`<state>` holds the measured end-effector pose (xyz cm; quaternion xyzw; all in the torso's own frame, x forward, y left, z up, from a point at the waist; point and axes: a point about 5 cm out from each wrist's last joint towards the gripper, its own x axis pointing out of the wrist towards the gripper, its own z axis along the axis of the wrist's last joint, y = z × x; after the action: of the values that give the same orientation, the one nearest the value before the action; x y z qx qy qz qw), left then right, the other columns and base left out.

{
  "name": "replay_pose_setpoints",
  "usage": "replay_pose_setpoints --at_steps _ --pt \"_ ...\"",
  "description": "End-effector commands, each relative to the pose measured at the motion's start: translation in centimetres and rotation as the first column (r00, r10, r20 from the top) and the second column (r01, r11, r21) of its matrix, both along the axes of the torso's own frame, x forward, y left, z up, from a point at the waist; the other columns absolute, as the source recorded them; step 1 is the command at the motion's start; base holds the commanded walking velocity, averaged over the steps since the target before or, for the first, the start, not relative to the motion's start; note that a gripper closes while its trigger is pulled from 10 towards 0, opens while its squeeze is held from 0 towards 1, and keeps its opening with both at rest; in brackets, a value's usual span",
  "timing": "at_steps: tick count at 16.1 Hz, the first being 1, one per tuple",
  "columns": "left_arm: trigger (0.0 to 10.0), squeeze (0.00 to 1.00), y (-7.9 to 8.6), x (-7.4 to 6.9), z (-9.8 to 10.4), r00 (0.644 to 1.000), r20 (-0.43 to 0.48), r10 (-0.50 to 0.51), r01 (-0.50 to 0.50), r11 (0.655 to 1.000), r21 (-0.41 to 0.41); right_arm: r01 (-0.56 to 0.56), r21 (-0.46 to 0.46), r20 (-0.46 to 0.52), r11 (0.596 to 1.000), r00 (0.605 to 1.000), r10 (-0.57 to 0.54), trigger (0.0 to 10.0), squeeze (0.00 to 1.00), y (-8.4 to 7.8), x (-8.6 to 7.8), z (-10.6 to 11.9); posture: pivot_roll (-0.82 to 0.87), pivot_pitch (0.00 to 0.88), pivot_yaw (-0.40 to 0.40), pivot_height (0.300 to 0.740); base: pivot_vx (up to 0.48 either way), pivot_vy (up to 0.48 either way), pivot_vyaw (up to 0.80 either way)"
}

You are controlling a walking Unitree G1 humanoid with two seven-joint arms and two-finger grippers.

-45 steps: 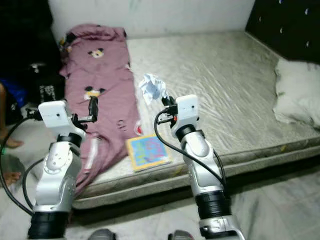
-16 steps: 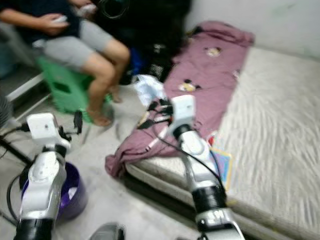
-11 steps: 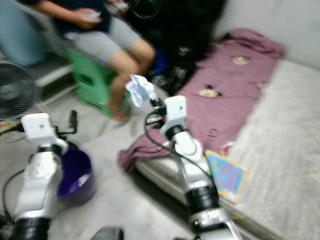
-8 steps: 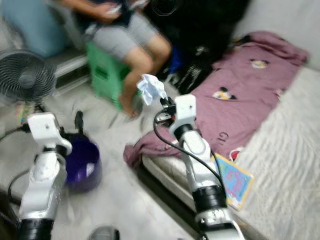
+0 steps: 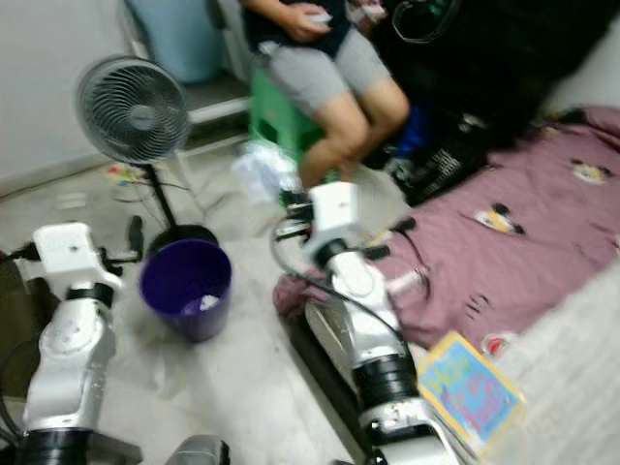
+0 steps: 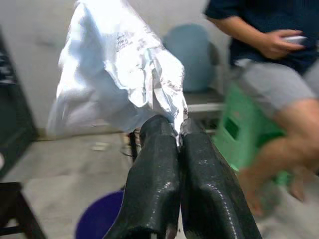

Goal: Clean up the room

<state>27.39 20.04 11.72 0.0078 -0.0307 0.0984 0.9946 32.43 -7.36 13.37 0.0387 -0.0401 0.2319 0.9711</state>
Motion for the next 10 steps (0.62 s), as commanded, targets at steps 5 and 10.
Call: replay_pose_setpoints --at_steps 5,10 --pt "10.0 0.00 -1.06 0.48 -0.03 0.999 -0.006 -0.049 0.049 0.999 -0.003 0.029 -0.007 0.015 1.000 0.999 -0.029 10.0 0.00 -1.07 0.17 0.10 -0.04 0.000 -0.037 0.740 0.000 0.000 0.80" --pt "10.0 0.00 -0.72 0.15 0.10 1.000 0.000 -0.019 0.019 1.000 0.002 0.039 -0.004 0.017 0.999 0.999 -0.038 10.0 0.00 -1.23 0.08 0.13 -0.03 0.000 -0.042 0.740 0.000 0.000 0.80"
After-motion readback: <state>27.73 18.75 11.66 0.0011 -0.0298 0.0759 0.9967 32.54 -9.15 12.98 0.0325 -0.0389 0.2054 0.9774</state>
